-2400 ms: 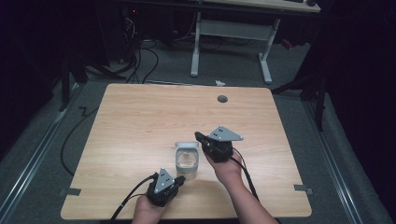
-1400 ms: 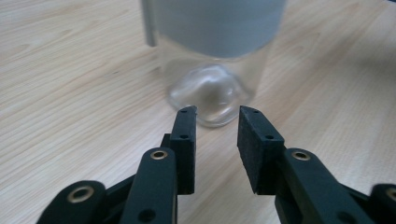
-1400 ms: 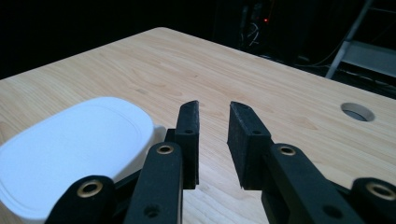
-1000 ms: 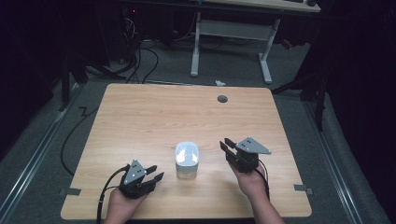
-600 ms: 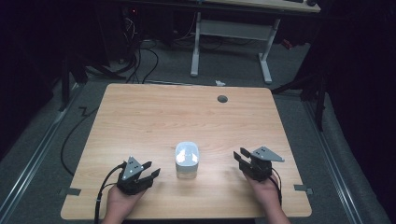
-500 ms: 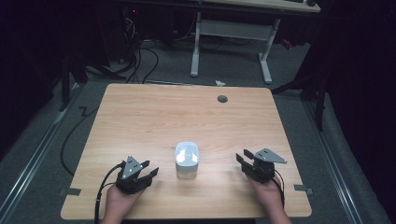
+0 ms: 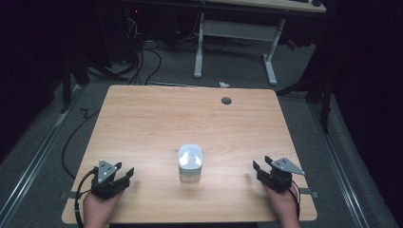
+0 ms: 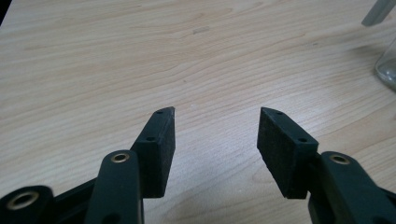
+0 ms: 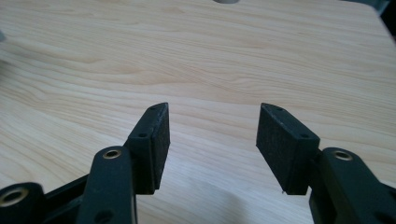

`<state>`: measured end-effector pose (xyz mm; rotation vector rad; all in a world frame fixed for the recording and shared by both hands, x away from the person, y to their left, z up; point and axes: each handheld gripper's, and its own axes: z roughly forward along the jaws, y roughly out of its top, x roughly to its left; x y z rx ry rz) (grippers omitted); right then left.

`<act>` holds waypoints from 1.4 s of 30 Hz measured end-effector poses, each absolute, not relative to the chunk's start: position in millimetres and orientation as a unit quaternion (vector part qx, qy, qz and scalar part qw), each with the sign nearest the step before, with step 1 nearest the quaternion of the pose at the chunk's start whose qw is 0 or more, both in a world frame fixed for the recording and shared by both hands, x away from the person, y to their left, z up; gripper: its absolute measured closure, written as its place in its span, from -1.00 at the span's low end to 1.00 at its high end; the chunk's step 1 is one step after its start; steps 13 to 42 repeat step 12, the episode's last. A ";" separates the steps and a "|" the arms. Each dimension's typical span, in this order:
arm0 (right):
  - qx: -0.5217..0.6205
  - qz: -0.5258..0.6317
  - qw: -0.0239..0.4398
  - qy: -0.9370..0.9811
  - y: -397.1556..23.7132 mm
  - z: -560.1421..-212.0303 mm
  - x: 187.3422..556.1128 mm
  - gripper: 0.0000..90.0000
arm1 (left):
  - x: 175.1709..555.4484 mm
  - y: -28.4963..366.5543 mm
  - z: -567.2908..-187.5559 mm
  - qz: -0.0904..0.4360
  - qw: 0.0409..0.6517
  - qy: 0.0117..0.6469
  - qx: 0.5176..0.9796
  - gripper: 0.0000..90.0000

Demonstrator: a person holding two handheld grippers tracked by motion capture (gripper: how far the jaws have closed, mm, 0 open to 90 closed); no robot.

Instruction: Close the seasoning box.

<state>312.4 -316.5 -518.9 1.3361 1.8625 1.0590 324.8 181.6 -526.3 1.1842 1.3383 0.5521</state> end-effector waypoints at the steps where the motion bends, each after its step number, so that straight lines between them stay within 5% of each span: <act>1: 0.504 0.400 0.303 0.703 -316.5 -518.9 312.4 -0.02 | 324.8 181.6 -526.3 0.238 0.594 0.576 0.509 0.05; 42: 0.510 0.399 0.300 0.701 -317.2 -518.6 305.3 -0.05 | 326.9 173.6 -527.1 0.223 0.598 0.573 0.514 0.04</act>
